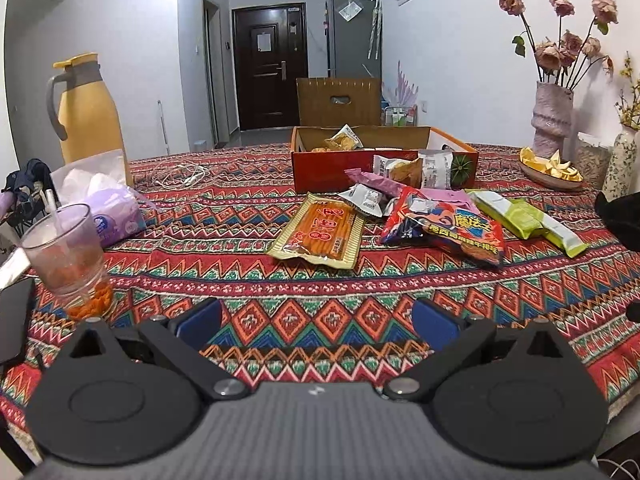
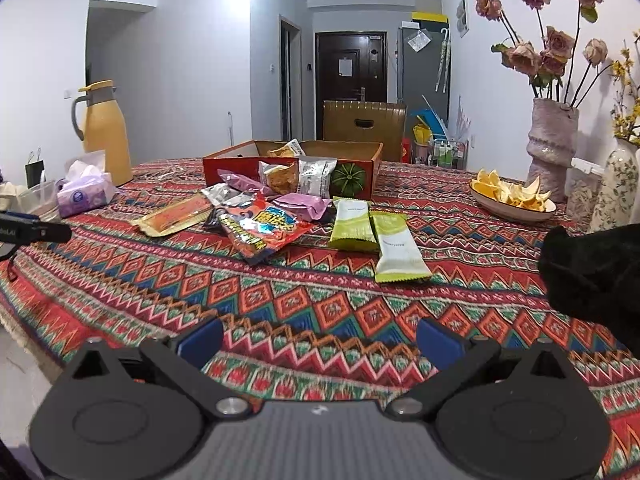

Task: Organize snacks
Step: 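Grasp a white packet with the left gripper while the right grasps a green bar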

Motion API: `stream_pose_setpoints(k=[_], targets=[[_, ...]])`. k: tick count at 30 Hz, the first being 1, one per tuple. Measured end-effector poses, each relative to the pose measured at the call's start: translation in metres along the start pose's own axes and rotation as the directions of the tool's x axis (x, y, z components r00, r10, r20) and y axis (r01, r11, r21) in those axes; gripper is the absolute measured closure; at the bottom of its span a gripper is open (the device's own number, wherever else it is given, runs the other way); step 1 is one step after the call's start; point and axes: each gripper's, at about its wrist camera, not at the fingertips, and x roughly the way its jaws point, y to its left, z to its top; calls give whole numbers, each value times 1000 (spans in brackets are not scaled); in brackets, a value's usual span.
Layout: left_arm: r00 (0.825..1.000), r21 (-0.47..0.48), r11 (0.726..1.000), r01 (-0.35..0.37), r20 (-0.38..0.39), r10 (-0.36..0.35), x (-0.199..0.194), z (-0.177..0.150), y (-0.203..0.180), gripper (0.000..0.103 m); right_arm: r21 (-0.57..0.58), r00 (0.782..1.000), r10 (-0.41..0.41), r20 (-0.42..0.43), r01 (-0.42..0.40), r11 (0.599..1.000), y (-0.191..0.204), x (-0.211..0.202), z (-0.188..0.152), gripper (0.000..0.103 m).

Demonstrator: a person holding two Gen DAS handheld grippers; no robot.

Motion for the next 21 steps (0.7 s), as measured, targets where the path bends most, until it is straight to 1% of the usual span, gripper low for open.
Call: stream_pose_setpoints(k=[5, 6, 7, 8, 9, 10, 11, 12, 15, 17, 19, 21], targets=[[999, 8, 999, 33, 23, -33, 25, 12, -2, 0, 11, 1000, 3, -17, -3, 1000, -2, 32, 19, 10], [999, 11, 999, 39, 26, -39, 32, 16, -3, 0, 10, 1000, 1, -20, -1, 1000, -4, 39, 24, 14], [999, 18, 999, 45, 29, -46, 40, 20, -5, 2, 9, 1000, -2, -24, 2, 1000, -5, 45, 29, 16], [998, 31, 998, 52, 34, -53, 48, 25, -8, 7, 10, 1000, -4, -30, 4, 1000, -7, 54, 35, 18], [997, 47, 997, 59, 43, -61, 58, 30, -11, 16, 13, 999, -5, -37, 5, 1000, -9, 62, 40, 20], [997, 63, 996, 62, 42, -64, 69, 37, -14, 20, 17, 999, -4, -46, 4, 1000, -12, 71, 46, 22], [997, 77, 995, 64, 35, -67, 81, 44, -17, 27, 17, 999, -4, -54, 5, 1000, -14, 81, 51, 27], [997, 90, 993, 71, 29, -74, 94, 51, -20, 30, 12, 998, -9, -59, 9, 1000, -16, 92, 58, 30], [994, 126, 986, 106, 14, -109, 134, 72, -28, 30, -18, 997, -20, -72, 19, 1000, -20, 125, 76, 35], [992, 158, 979, 125, -6, -126, 161, 85, -34, 30, -30, 997, -14, -79, 12, 999, -23, 148, 88, 39], [992, 188, 974, 129, -31, -125, 191, 96, -40, 30, -29, 996, -5, -88, 2, 1000, -27, 169, 97, 41], [991, 204, 970, 130, -55, -121, 214, 104, -44, 30, -18, 993, -7, -116, 5, 1000, -31, 192, 105, 43]])
